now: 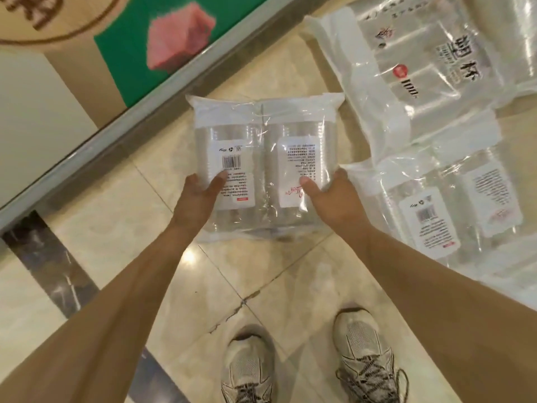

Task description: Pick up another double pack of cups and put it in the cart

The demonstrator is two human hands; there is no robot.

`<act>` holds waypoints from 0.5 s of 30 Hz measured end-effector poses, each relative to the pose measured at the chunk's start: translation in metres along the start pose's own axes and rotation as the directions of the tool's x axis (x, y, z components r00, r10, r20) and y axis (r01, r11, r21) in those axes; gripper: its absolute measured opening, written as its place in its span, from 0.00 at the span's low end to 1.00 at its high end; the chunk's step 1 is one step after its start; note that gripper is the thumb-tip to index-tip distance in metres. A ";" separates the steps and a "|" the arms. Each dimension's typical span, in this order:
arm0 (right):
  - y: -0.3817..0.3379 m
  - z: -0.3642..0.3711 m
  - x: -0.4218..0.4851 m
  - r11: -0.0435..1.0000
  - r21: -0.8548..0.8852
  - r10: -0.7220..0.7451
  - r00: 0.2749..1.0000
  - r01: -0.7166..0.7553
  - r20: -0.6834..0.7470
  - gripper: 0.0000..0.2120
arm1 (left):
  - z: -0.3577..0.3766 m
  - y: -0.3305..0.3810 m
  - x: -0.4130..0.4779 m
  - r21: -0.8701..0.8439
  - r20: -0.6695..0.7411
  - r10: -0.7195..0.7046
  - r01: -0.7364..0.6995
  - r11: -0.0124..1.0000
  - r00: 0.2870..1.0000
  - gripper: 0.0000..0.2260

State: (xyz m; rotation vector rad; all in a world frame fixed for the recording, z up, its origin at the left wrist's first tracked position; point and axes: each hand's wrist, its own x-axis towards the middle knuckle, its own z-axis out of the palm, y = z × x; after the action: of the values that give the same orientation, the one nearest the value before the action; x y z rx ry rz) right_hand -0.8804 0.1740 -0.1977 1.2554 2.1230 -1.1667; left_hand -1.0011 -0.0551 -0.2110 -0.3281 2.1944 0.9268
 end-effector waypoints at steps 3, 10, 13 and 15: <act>0.003 0.002 0.005 0.980 0.199 -0.020 1.000 0.023 -0.016 0.16 | 0.008 -0.001 -0.006 -0.200 -0.063 -0.082 0.067 0.978 0.995 0.35; -0.006 -0.042 -0.045 0.984 0.164 0.064 0.996 -0.074 0.066 0.43 | -0.021 0.020 -0.082 -0.232 -0.034 -0.140 0.129 0.964 0.990 0.31; -0.030 -0.078 -0.086 0.980 0.182 0.075 0.995 -0.086 0.065 0.39 | -0.042 0.044 -0.131 -0.243 -0.039 -0.114 0.101 0.965 0.993 0.31; -0.045 -0.105 -0.113 0.974 0.206 0.086 0.994 -0.097 0.061 0.38 | -0.057 0.062 -0.165 -0.285 -0.035 -0.103 0.089 0.954 0.994 0.32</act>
State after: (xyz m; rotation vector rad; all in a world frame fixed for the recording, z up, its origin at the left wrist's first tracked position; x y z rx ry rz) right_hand -0.8547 0.1915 -0.0403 1.3820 1.9230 -1.3948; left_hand -0.9438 -0.0584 -0.0351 -0.5944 2.0691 1.1916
